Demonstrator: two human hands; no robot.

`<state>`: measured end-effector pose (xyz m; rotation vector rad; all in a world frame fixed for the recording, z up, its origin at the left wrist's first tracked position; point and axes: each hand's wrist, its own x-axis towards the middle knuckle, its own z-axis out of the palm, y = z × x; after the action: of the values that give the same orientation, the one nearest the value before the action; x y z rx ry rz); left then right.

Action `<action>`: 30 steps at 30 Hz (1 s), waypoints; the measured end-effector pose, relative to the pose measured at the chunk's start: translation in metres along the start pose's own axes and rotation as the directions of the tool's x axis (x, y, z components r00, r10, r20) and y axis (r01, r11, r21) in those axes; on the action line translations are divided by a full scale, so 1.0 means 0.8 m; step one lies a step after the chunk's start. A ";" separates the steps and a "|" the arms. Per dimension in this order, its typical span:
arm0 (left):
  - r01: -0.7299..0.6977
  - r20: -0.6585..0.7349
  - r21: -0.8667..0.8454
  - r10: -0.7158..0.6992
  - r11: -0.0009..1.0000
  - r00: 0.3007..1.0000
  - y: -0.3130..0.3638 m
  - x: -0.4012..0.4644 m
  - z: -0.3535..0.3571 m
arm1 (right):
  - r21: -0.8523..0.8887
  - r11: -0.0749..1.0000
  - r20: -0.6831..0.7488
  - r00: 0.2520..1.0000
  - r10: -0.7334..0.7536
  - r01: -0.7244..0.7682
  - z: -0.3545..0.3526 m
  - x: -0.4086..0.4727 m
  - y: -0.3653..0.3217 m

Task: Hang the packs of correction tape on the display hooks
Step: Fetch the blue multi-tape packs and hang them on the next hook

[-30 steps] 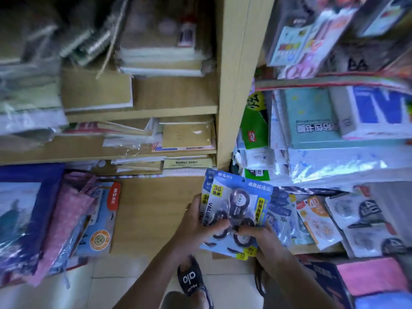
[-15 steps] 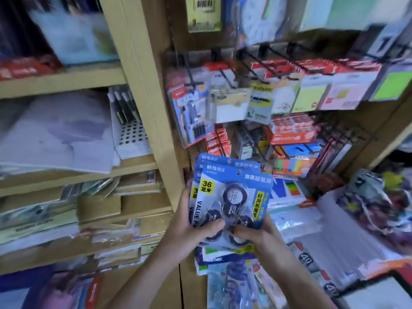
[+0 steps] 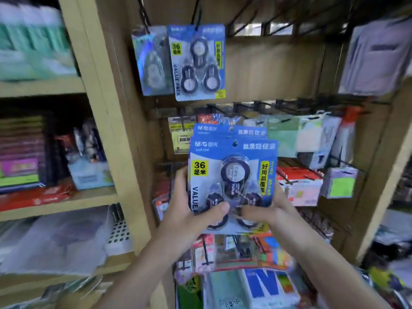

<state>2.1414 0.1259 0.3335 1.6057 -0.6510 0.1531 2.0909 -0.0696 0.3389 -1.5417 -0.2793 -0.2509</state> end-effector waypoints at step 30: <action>-0.171 -0.170 0.157 0.197 0.973 0.966 0.124 0.206 -0.051 | -0.058 0.962 0.154 0.954 -0.256 0.268 -0.020 0.229 -0.149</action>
<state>2.2404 0.1120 0.5027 1.6409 -0.6563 0.4898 2.2246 -0.0849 0.5118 -1.6020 -0.5977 -0.3622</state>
